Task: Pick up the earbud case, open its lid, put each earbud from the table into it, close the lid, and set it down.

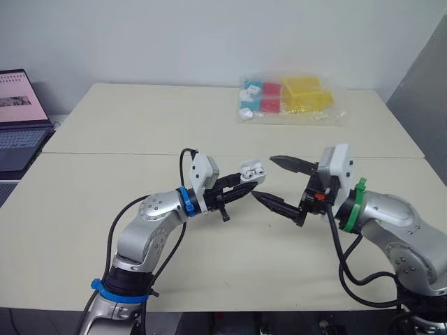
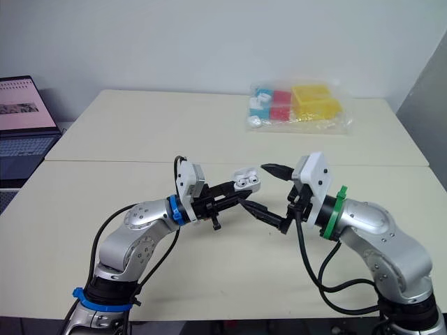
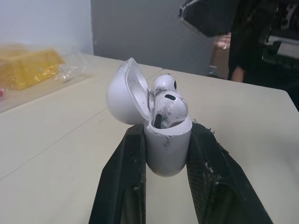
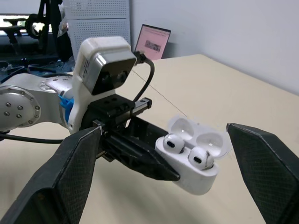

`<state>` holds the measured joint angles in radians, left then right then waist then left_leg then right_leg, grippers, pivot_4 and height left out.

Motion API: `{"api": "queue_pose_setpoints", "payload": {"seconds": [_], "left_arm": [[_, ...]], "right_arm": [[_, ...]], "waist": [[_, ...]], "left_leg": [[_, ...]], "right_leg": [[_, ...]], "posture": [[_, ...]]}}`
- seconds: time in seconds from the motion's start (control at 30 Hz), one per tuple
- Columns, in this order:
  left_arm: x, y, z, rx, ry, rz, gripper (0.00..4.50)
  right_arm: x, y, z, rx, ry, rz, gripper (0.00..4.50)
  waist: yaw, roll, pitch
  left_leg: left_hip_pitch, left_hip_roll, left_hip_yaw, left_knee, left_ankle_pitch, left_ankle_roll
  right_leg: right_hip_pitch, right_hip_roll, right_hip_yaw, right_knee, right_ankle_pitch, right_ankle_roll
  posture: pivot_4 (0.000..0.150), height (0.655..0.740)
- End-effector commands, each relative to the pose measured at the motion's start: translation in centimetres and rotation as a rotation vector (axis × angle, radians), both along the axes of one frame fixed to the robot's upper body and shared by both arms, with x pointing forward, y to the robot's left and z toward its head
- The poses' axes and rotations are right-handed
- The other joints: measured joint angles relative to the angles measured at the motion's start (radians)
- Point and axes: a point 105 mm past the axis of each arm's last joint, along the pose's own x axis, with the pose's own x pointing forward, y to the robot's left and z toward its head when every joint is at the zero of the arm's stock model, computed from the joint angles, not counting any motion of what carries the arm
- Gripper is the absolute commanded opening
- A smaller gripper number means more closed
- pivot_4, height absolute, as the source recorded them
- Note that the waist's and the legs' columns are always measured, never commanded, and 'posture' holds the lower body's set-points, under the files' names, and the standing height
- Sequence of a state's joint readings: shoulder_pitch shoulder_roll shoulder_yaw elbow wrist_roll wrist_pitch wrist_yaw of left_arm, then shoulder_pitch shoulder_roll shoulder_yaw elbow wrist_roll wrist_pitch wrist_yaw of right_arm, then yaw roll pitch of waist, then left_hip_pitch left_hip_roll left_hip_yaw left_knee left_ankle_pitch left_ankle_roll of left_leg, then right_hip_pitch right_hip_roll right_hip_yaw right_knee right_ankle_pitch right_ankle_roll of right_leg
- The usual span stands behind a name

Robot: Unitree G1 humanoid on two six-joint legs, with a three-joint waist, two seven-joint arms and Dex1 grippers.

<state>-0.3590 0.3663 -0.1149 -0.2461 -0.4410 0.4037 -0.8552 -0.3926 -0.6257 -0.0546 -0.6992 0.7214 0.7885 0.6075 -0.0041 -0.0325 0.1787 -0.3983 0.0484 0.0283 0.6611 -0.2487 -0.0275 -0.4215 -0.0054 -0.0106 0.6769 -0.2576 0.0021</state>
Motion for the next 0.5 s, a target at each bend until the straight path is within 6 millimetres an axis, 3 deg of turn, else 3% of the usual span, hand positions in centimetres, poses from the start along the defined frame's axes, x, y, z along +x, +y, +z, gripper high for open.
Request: {"api": "queue_pose_setpoints", "payload": {"seconds": [0.03, 0.13, 0.2, 0.37, 0.47, 0.5], "left_arm": [[-1.5, -0.8, 0.8, 0.021, -0.074, -0.105, 0.8], [-2.1, -1.1, 0.4, 0.065, -0.099, -0.163, 0.8], [-2.2, -1.1, 0.4, 0.071, -0.105, -0.175, 0.8], [-2.7, -1.7, 0.5, 0.075, -0.119, -0.218, 0.8], [-3.0, -2.0, 0.4, 0.079, -0.125, -0.244, 0.8], [-3.1, -2.0, 0.4, 0.08, -0.127, -0.248, 0.8]], "right_arm": [[1.1, -1.3, 2.4, -0.03, -0.018, -0.037, 4.5], [2.4, -1.7, 3.4, -0.073, -0.013, -0.038, 3.68], [2.8, -1.8, 3.4, -0.129, -0.007, -0.032, 2.9], [4.5, -2.0, 2.1, -0.233, 0.087, -0.004, 1.13], [5.1, -1.5, 0.5, -0.265, 0.274, 0.056, 0.03], [5.0, -1.3, 0.2, -0.262, 0.323, 0.076, 0.0]], "waist": [[0.0, 0.0, 0.0], [0.001, 0.0, 0.0], [0.001, 0.0, 0.0], [0.001, 0.0, 0.0], [-0.002, 0.0, 0.0], [-0.001, 0.0, 0.0]], "left_leg": [[0.0, 0.0, 0.0, 0.0, 0.0, 0.0], [0.0, 0.0, 0.001, 0.0, 0.0, 0.0], [-0.001, 0.0, 0.001, -0.001, 0.0, 0.0], [-0.002, 0.0, 0.001, -0.001, -0.001, 0.001], [-0.002, 0.0, 0.001, -0.001, -0.001, 0.002], [-0.002, 0.0, 0.001, -0.001, -0.001, 0.002]], "right_leg": [[0.0, 0.0, 0.0, 0.0, 0.0, 0.0], [0.0, 0.0, -0.001, -0.001, 0.0, 0.0], [0.0, 0.0, -0.001, -0.002, 0.0, -0.001], [0.0, 0.0, 0.0, -0.004, -0.001, -0.001], [-0.001, 0.0, 0.001, -0.004, 0.0, 0.0], [-0.001, 0.0, 0.001, -0.004, 0.0, 0.0]], "posture": [[0.15, 0.7378], [0.15, 0.7378], [0.15, 0.7378], [0.15, 0.7378], [0.15, 0.7378], [0.15, 0.7378]]}}
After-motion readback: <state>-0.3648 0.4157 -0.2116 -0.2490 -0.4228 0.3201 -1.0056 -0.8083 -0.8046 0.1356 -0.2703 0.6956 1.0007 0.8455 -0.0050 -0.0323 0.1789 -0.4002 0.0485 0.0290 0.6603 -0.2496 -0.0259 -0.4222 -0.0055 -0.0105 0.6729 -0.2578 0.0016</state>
